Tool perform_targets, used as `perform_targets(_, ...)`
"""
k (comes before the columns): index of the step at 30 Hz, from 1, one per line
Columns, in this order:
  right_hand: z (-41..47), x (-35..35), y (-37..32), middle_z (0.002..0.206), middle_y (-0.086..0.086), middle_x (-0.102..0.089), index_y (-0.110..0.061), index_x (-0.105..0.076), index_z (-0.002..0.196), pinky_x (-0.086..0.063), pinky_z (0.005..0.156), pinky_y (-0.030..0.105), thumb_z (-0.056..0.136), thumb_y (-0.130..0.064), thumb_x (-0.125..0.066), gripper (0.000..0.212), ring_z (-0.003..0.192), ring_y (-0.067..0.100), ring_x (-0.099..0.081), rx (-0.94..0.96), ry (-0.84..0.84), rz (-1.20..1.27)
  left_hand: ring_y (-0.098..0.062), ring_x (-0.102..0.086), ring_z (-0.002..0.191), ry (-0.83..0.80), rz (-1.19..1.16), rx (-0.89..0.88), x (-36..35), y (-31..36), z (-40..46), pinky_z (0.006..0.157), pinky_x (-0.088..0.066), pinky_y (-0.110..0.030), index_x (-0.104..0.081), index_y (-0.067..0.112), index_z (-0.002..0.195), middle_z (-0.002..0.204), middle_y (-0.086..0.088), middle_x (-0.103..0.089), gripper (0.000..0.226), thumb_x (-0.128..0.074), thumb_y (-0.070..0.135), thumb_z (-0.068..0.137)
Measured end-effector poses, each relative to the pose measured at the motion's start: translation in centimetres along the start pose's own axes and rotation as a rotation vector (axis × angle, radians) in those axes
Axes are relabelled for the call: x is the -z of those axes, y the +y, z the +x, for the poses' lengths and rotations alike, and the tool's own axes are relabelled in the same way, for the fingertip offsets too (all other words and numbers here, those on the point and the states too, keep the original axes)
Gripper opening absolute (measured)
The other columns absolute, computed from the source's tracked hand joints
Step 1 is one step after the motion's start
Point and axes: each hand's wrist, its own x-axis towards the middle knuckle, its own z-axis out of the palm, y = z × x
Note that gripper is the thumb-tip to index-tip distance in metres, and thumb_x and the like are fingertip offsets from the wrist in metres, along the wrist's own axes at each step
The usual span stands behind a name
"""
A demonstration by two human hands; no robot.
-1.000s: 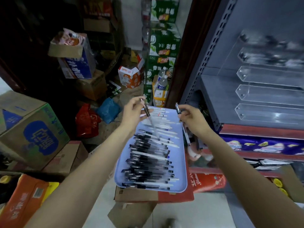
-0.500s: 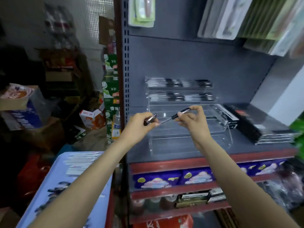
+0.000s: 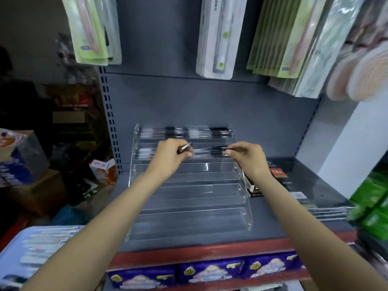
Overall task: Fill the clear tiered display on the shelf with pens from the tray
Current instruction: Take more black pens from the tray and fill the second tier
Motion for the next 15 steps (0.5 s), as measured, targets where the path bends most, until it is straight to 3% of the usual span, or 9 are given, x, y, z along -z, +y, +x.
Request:
perform_targets(2,1.4,0.5,-0.1,0.081,-0.006,-0.063,-0.010,-0.074,0.092,-0.039,0.066,0.004,0.082,-0.014,-0.070,0.011,0.072,0.003,-0.059,0.094,-0.006,-0.188,-0.008,-0.057,0.072,-0.001,0.046,-0.001,-0.4,0.0,1.6,0.062,-0.037,-0.005,-0.070,0.017,0.083,0.078,0.002,-0.069,0.006,-0.065,0.013,0.086)
perform_targets(4,2.8,0.7,0.0,0.084,-0.004,-0.059,-0.009,-0.074,0.094,-0.035,0.065,0.006,0.083,-0.013,-0.069,0.014,0.078,0.009,-0.055,0.153,-0.022,-0.317,-0.013,-0.063,0.076,-0.018,0.068,-0.001,-1.0,-0.3,2.9,0.075,-0.048,-0.021,-0.069,0.018,0.083,0.078,-0.001,-0.070,0.007,-0.065,0.013,0.086)
perform_targets(6,4.2,0.7,0.5,0.089,-0.002,-0.062,-0.010,-0.074,0.094,-0.035,0.066,0.008,0.083,-0.014,-0.069,0.013,0.080,0.010,-0.055,0.160,-0.045,-0.385,-0.015,-0.064,0.075,-0.036,0.088,0.011,-1.6,-0.5,3.9,0.078,-0.053,-0.032,-0.068,0.020,0.081,0.078,-0.001,-0.069,0.010,-0.064,0.012,0.086)
perform_targets(10,6.6,0.3,1.8,0.098,0.005,-0.071,-0.013,-0.075,0.092,-0.045,0.076,0.023,0.084,-0.015,-0.068,0.011,0.082,0.013,-0.061,0.166,-0.098,-0.488,-0.018,-0.064,0.076,-0.063,0.110,0.059,-2.5,-0.7,5.5,0.078,-0.054,-0.038,-0.066,0.022,0.078,0.082,-0.002,-0.067,0.014,-0.064,0.011,0.086)
perform_targets(15,7.6,0.2,3.8,0.110,0.005,-0.062,-0.015,-0.073,0.098,-0.045,0.082,0.028,0.086,-0.015,-0.065,0.014,0.104,0.020,-0.057,0.170,-0.137,-0.547,-0.023,-0.063,0.084,-0.128,0.210,0.075,-3.2,-0.1,6.5,0.080,-0.053,-0.040,-0.071,0.013,0.087,0.081,-0.002,-0.063,0.007,-0.065,0.010,0.085)
